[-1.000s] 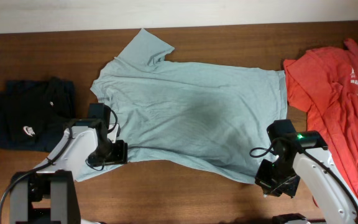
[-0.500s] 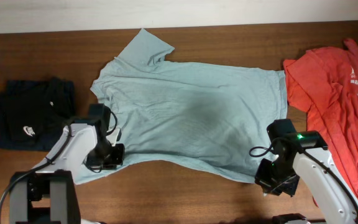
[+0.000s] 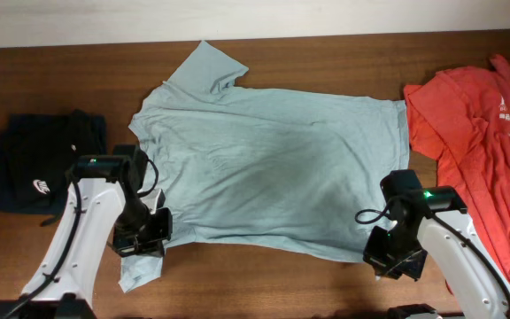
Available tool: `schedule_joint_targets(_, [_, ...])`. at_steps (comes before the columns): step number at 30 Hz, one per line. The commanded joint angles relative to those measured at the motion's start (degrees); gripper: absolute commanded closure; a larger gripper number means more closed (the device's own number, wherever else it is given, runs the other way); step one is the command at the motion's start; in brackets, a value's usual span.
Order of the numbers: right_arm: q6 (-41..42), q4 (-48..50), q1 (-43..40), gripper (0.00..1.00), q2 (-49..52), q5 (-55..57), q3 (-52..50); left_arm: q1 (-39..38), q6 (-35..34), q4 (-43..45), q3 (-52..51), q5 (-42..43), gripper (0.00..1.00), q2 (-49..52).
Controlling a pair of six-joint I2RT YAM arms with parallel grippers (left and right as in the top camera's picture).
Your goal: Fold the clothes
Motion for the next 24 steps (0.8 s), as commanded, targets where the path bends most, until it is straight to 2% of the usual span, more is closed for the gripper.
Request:
schedule_joint_targets(1, [-0.11, -1.03, -0.26, 0.96, -0.57, 0.52, 0.81, -0.15, -0.96, -0.74, 1.01, 0.42, 1.0, -3.76])
schedule_joint_targets(5, [0.09, 1.4, -0.26, 0.96, -0.57, 0.31, 2.67, -0.15, -0.96, 3.13, 1.53, 0.33, 1.0, -7.17])
schedule_joint_targets(11, [0.07, 4.85, -0.26, 0.96, -0.57, 0.37, 9.4, -0.15, -0.9, 9.53, 6.34, -5.35, 0.99, -8.96])
schedule_joint_targets(18, [0.09, 14.45, -0.26, 0.96, -0.15, 0.55, 12.04, -0.15, 3.98, 18.67, 7.69, -6.8, 0.99, -8.9])
schedule_joint_targets(24, [0.2, 22.95, -0.33, 0.96, 3.58, 3.78, 12.04, -0.15, 6.19, 21.05, 7.69, -13.7, 1.0, -8.9])
